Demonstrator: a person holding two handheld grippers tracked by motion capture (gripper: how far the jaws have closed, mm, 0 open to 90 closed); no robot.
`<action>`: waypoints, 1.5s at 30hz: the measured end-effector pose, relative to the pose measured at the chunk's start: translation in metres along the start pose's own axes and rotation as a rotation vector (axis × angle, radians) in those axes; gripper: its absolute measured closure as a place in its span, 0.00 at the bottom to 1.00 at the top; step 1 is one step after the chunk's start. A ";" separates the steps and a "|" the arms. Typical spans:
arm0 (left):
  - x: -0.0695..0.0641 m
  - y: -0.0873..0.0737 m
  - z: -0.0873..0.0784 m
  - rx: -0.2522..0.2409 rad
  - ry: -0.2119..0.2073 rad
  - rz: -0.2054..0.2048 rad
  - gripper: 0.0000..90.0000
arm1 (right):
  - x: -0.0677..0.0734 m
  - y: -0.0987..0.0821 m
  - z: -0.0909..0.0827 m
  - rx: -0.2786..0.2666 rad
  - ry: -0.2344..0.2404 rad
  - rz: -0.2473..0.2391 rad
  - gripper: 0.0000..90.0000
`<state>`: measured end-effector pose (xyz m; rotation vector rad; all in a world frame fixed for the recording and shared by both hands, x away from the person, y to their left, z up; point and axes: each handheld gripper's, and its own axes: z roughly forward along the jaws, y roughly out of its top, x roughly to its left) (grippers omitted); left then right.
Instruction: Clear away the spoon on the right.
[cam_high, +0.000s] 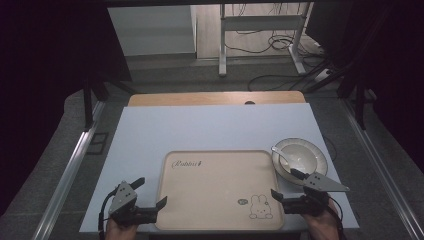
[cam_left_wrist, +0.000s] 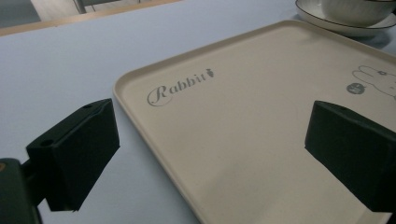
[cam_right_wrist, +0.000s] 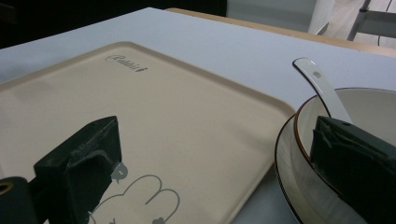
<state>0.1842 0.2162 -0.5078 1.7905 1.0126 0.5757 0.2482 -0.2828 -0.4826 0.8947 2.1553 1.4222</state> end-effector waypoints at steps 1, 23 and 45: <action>0.000 0.000 0.000 0.000 0.006 -0.002 0.03 | 0.000 0.000 0.000 -0.006 0.006 0.000 0.02; 0.004 -0.002 -0.001 -0.011 -0.023 -0.017 0.04 | 0.004 0.000 0.005 0.027 0.009 -0.005 0.00; 0.007 -0.003 -0.003 -0.013 -0.016 -0.016 0.04 | 0.001 0.007 0.001 0.048 -0.006 -0.035 0.00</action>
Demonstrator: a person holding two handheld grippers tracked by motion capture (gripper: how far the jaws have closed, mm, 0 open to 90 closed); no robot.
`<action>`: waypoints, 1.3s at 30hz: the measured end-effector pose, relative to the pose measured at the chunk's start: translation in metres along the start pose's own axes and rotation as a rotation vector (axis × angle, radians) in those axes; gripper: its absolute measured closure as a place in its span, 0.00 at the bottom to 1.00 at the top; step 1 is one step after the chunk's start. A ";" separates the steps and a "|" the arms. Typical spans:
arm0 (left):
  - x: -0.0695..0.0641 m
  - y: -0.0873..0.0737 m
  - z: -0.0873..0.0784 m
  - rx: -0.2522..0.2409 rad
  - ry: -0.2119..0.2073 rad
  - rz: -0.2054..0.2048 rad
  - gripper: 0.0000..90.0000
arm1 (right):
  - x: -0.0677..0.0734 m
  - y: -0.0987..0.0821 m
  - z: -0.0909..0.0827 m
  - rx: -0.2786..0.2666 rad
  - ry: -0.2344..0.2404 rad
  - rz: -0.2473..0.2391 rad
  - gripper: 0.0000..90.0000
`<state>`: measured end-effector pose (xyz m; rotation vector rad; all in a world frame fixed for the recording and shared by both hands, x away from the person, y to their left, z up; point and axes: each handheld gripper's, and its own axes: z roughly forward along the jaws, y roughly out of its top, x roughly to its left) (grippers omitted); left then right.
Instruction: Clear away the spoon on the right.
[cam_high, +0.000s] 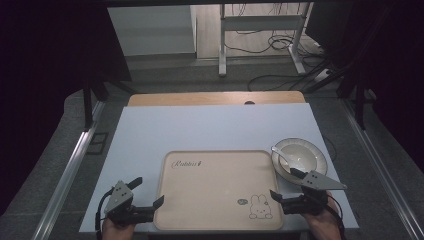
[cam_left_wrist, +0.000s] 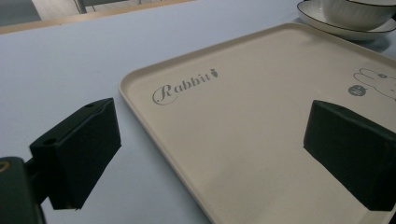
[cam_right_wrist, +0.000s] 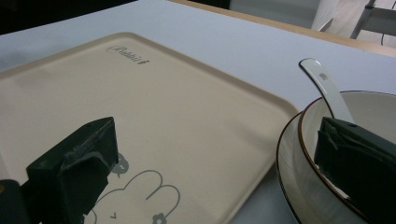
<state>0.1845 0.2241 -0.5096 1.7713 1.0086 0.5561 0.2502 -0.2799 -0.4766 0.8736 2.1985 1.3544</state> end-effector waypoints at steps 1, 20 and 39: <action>0.000 0.000 0.000 -0.002 0.004 0.000 0.04 | -0.001 0.001 0.000 0.003 -0.004 0.003 0.00; -0.003 0.000 0.002 0.007 0.013 0.017 0.04 | -0.012 0.010 -0.003 0.012 -0.031 0.018 0.01; -0.004 0.000 0.002 0.008 0.023 0.020 0.04 | -0.026 0.016 -0.007 0.060 -0.049 0.076 0.01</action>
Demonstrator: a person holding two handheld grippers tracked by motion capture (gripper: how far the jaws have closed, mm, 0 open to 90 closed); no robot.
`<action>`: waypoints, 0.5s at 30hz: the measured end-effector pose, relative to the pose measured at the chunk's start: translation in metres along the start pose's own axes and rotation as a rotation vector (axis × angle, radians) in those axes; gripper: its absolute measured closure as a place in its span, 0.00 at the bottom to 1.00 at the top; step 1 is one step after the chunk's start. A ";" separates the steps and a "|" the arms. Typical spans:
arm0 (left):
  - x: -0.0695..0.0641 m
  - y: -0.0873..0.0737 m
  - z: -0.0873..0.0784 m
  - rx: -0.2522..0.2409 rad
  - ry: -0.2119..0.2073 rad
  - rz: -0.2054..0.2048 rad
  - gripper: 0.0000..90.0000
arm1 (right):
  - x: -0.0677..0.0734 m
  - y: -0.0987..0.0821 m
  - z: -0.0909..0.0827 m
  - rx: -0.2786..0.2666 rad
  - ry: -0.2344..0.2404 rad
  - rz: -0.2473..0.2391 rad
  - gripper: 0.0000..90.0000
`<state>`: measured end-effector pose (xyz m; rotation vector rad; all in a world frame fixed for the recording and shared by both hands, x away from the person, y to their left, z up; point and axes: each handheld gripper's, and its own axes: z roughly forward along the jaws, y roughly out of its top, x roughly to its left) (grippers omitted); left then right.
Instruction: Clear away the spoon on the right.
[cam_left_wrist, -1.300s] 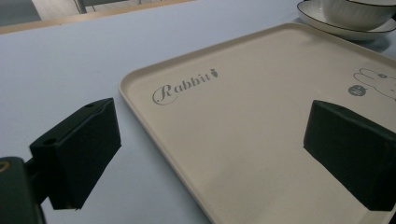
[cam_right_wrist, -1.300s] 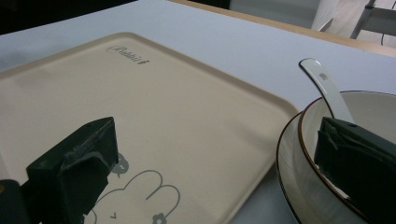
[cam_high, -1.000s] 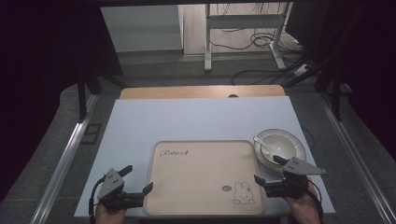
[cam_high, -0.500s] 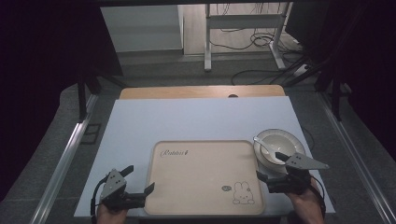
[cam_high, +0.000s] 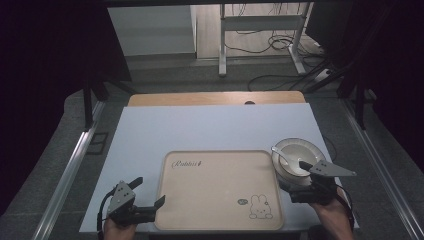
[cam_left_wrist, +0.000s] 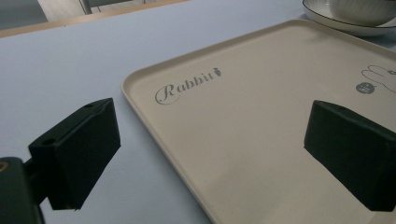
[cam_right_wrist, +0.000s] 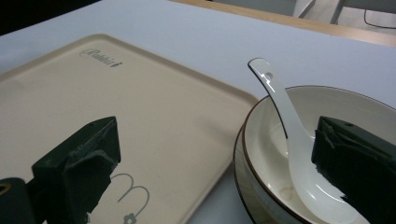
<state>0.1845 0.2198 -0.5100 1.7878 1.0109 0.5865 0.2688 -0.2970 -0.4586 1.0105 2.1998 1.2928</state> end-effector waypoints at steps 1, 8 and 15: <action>0.000 0.000 0.000 0.001 0.000 0.001 0.04 | 0.000 0.001 0.000 0.006 0.001 0.001 0.01; 0.000 0.000 -0.001 -0.003 0.005 -0.001 0.04 | -0.004 0.005 0.002 0.048 -0.014 -0.012 0.00; 0.000 0.000 0.000 0.003 0.006 0.001 0.04 | -0.010 0.009 0.003 0.080 -0.009 -0.023 0.00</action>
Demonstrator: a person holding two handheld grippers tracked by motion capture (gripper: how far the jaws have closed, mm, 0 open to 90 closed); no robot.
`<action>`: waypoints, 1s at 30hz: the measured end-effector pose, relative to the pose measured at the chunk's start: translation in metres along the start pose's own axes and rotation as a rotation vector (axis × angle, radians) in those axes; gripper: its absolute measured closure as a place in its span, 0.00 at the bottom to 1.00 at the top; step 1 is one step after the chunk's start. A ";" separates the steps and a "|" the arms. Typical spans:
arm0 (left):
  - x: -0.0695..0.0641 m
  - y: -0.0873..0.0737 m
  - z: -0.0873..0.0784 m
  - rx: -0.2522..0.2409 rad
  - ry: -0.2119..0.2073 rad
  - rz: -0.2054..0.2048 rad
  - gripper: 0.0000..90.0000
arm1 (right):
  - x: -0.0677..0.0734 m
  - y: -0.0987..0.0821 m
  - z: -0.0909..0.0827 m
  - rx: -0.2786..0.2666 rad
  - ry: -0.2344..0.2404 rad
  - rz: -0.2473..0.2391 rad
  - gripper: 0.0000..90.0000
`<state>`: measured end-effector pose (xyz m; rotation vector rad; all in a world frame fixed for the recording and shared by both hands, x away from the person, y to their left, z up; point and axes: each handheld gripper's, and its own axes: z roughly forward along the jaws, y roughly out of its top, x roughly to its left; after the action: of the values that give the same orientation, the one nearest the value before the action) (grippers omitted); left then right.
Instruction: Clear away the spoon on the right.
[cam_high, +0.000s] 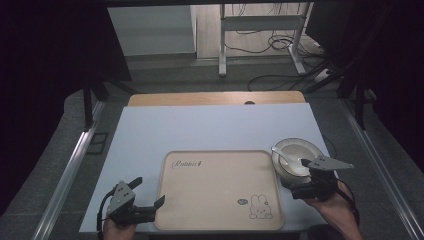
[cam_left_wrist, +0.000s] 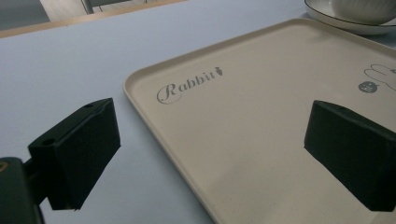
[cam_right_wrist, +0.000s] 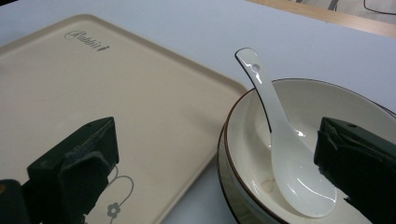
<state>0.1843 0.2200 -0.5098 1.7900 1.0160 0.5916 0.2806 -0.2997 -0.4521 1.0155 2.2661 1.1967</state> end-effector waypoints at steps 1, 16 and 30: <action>0.000 0.000 0.000 0.001 0.000 0.000 0.04 | -0.001 0.001 0.000 0.006 0.002 0.003 0.00; 0.000 0.000 0.001 0.005 0.000 0.005 0.04 | -0.021 0.010 0.000 0.061 0.011 0.001 0.08; 0.000 0.000 0.001 0.008 0.003 0.008 0.04 | -0.040 0.019 0.007 0.103 -0.009 -0.013 0.29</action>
<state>0.1847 0.2195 -0.5103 1.8015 1.0151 0.5953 0.3193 -0.3190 -0.4404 1.0392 2.3440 1.0777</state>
